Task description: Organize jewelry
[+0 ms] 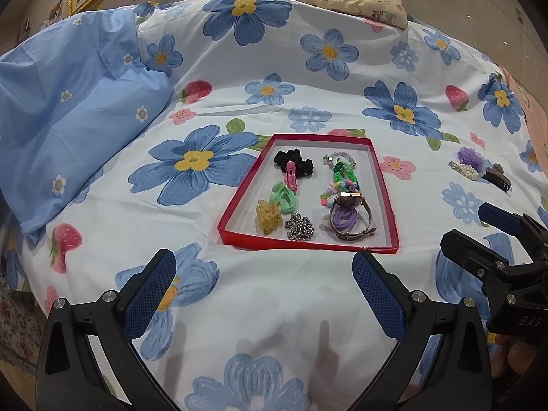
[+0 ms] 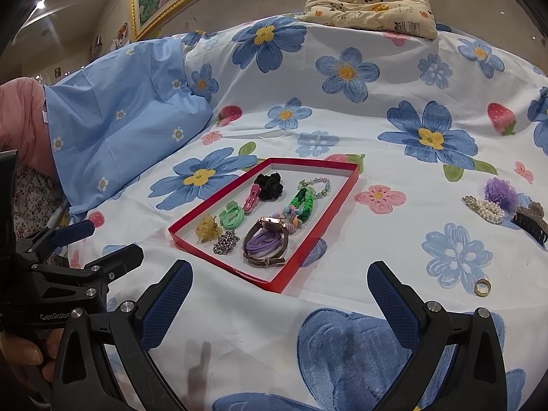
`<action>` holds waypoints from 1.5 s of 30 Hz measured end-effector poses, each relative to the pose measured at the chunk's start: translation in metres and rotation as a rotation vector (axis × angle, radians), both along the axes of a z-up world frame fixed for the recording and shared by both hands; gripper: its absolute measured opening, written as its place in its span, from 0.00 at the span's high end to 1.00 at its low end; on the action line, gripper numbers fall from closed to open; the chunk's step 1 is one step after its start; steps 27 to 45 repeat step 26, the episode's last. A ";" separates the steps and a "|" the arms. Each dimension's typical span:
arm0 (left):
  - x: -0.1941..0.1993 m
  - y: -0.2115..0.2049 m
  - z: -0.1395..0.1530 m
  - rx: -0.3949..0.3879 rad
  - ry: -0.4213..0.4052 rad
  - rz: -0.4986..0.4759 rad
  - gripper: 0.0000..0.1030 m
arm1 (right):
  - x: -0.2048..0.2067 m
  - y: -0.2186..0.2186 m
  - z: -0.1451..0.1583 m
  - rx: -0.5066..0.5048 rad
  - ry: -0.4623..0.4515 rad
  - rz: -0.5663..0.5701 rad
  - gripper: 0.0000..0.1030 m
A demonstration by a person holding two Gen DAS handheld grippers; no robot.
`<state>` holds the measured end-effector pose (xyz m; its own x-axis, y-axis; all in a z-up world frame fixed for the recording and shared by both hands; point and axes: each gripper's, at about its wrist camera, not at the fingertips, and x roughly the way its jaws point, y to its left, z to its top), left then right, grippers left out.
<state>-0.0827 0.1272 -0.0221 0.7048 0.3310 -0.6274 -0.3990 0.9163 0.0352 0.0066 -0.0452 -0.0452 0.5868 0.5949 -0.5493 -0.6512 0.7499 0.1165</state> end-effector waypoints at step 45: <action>0.012 0.007 -0.004 -0.022 0.012 -0.004 0.00 | 0.005 0.000 0.004 -0.001 0.003 -0.003 0.00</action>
